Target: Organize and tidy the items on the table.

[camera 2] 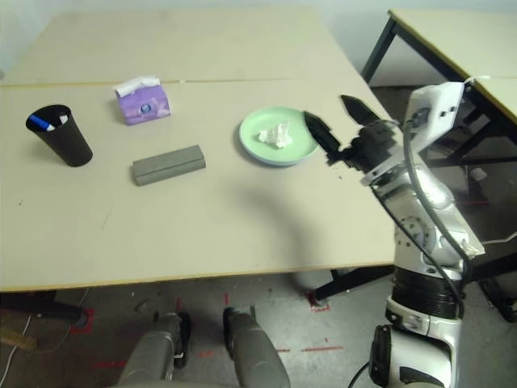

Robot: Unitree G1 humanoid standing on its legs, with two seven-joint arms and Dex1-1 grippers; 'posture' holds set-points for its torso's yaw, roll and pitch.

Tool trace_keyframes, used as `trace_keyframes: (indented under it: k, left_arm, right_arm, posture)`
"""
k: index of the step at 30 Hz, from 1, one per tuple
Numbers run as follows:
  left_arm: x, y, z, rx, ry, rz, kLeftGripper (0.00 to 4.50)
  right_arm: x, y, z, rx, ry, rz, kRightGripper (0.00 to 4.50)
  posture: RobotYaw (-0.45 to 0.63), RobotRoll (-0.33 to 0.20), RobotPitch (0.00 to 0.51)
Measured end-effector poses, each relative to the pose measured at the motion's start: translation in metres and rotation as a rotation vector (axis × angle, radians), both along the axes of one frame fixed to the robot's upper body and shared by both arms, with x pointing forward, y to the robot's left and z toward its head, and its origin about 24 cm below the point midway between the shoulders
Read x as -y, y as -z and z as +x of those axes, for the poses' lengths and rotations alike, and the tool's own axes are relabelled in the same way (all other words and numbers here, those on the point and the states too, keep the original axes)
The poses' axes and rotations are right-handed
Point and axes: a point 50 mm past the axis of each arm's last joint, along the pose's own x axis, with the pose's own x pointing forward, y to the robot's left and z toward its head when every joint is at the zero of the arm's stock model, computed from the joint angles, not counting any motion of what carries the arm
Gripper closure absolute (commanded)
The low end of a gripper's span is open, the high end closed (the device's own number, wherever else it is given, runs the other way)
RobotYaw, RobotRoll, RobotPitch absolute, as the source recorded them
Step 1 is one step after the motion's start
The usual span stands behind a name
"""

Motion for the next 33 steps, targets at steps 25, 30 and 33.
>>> trace_keyframes:
  k: [25,30,33]
  left_arm:
    - [0.042,0.063,-0.007,-0.255,0.006,0.104,0.03]
    - [0.043,0.057,-0.007,-0.309,0.042,0.206,0.03]
    - [0.041,0.047,-0.005,-0.298,0.050,0.233,0.03]
  right_arm:
    - [0.000,0.061,-0.017,-0.004,0.171,0.001,0.00]
    - [-0.009,0.054,-0.016,0.024,0.139,-0.008,0.00]
    - [-0.010,0.053,-0.016,0.028,0.135,-0.010,0.00]
  posture:
    - [-0.01,0.000,0.235]
    - [-0.01,0.000,0.240]
    - [-0.01,0.000,0.238]
